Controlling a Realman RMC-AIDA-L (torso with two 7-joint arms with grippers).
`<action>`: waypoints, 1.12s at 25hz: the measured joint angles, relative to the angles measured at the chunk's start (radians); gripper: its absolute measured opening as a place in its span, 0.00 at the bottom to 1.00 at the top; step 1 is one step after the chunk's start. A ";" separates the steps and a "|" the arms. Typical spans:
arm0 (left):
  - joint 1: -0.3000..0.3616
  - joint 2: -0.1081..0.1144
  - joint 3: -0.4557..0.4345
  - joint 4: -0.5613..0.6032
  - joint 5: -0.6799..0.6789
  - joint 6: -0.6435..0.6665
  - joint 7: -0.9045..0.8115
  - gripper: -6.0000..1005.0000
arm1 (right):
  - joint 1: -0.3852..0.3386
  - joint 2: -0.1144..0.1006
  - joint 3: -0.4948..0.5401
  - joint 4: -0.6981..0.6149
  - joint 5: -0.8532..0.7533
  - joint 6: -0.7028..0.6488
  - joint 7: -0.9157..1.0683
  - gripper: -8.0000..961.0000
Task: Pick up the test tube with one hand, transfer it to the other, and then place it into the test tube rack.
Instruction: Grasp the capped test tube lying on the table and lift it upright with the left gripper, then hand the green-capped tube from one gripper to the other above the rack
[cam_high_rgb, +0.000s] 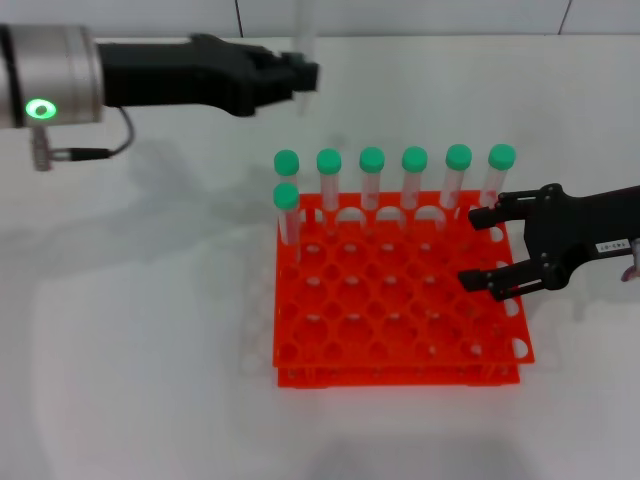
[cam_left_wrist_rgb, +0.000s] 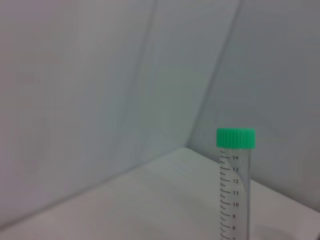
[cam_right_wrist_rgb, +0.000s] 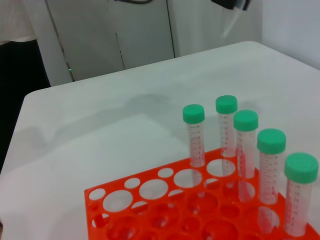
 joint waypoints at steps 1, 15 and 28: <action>-0.015 0.002 0.000 -0.035 -0.009 0.006 0.025 0.21 | 0.000 0.004 0.000 0.000 0.000 0.004 -0.006 0.78; -0.191 0.030 0.006 -0.370 0.083 0.101 0.284 0.21 | 0.003 0.024 0.031 0.000 0.003 0.014 -0.038 0.77; -0.272 0.020 0.008 -0.437 0.193 0.050 0.287 0.22 | -0.003 0.032 0.053 0.008 0.004 0.012 -0.053 0.77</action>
